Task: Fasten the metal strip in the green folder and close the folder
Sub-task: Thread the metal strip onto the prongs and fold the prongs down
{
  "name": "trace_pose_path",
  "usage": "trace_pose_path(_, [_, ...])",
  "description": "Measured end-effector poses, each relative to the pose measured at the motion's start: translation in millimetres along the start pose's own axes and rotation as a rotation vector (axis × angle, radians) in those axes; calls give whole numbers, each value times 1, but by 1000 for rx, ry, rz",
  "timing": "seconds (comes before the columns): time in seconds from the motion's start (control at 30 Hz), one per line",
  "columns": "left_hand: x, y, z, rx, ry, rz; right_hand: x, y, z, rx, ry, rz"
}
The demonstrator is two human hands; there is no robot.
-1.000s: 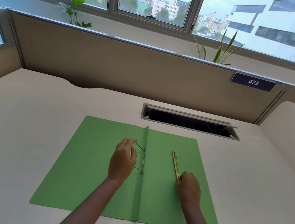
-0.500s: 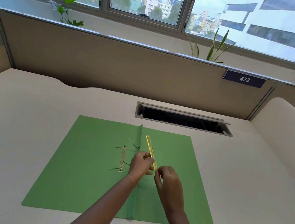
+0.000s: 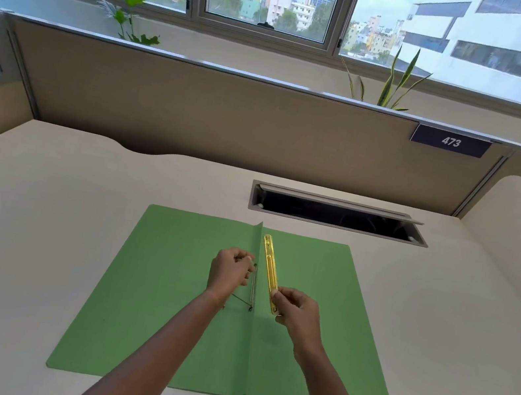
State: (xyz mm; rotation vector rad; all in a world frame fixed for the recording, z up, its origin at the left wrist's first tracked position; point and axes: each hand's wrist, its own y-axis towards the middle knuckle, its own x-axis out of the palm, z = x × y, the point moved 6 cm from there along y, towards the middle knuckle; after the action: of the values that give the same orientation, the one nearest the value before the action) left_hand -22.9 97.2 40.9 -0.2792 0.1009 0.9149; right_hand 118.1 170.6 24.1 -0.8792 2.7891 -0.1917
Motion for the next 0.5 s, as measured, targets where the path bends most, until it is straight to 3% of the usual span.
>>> trace_pose_path(0.13, [-23,22,-4,-66,-51,113,6,6,1,32,20,-19])
trace_pose_path(0.3, [-7,30,-13,-162,-171,-106,16,11,1,62,43,-58])
trace_pose_path(0.5, [6,28,-15,-181,-357,-162,26,17,2,81,34,-93])
